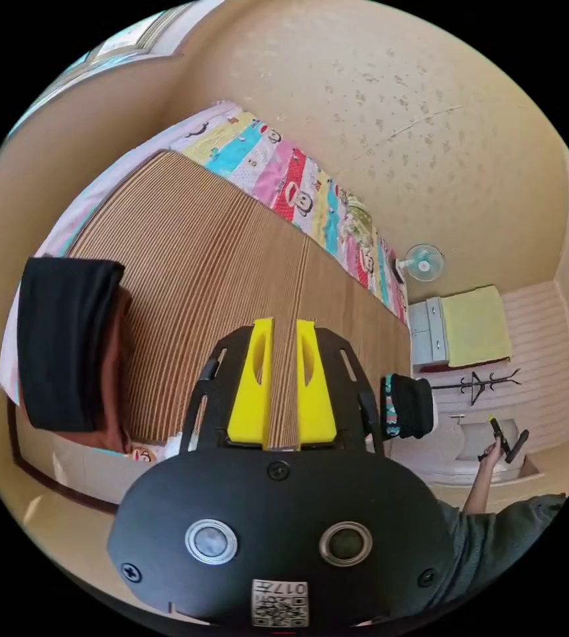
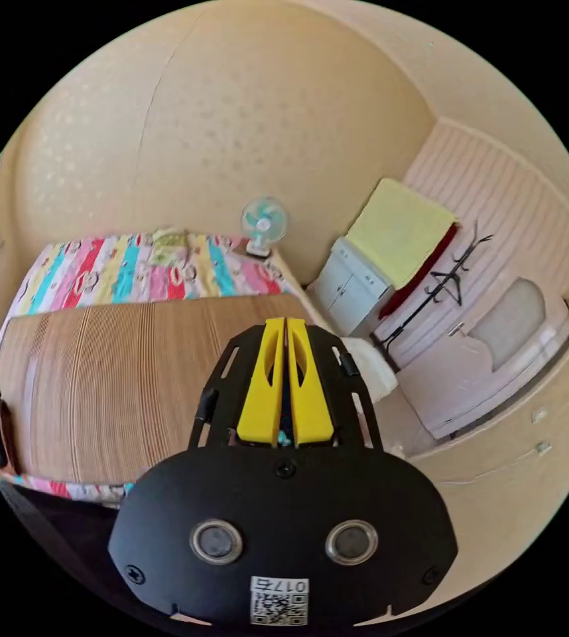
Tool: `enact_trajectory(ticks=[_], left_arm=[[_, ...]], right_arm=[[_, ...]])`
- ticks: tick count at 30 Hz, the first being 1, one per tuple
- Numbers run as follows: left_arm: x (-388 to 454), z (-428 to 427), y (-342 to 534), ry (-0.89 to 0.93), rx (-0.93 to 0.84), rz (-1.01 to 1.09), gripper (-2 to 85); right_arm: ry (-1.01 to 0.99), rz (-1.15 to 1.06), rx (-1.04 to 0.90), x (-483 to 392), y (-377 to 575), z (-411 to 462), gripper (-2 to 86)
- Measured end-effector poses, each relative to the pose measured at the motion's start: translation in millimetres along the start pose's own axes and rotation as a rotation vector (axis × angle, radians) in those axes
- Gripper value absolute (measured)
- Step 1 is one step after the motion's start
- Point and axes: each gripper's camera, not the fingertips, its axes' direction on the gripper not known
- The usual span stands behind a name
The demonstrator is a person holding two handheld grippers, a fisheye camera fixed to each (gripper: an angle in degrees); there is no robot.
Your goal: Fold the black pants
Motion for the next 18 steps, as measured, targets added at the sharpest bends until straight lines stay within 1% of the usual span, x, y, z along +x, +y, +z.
enact_trajectory(ticks=[1, 2, 3, 5, 7, 8, 10, 12, 14, 16, 18], left_arm=[[33.1, 2.2, -1.3, 0.058, 0.042, 0.059, 6.4], [65.5, 6.8, 3.0, 0.1, 0.083, 0.106, 6.5], [81.7, 10.5, 7.0, 0.113, 0.104, 0.126, 6.5], [143.7, 38.1, 32.0, 0.153, 0.17, 0.188, 6.5], [186.6, 72.2, 55.1, 0.189, 0.193, 0.24, 6.5], [214.5, 100.7, 70.3, 0.21, 0.189, 0.277, 6.4], [252.8, 146.2, 90.1, 0.255, 0.141, 0.314, 6.0], [290.6, 188.6, 110.1, 0.327, 0.085, 0.367, 5.2], [335.7, 230.4, 136.9, 0.373, 0.059, 0.426, 3.6], [361.5, 252.3, 152.0, 0.393, 0.05, 0.439, 2.9], [379.2, 262.1, 167.2, 0.428, 0.082, 0.471, 2.7]], right_arm=[[-0.038, 0.064, 0.097, 17.8, 7.7, -16.7, 0.6], [-0.07, 0.101, 0.12, 27.9, 11.8, -20.5, 0.7], [-0.13, 0.19, 0.123, 50.7, 20.9, -19.1, 0.9], [-0.187, 0.292, 0.043, 83.8, 38.3, 1.1, 1.4], [-0.27, 0.409, -0.151, 128.3, 67.5, 42.5, 3.1], [-0.308, 0.427, -0.197, 139.1, 75.5, 52.8, 3.8], [-0.511, 0.446, -0.392, 173.7, 100.6, 90.8, 7.5], [-0.624, 0.432, -0.488, 194.0, 114.3, 111.1, 9.1], [-0.651, 0.465, -0.504, 216.1, 126.2, 123.5, 9.9], [-0.616, 0.571, -0.563, 246.6, 144.7, 148.9, 11.7], [-0.587, 0.661, -0.623, 265.1, 161.8, 176.1, 13.6]])
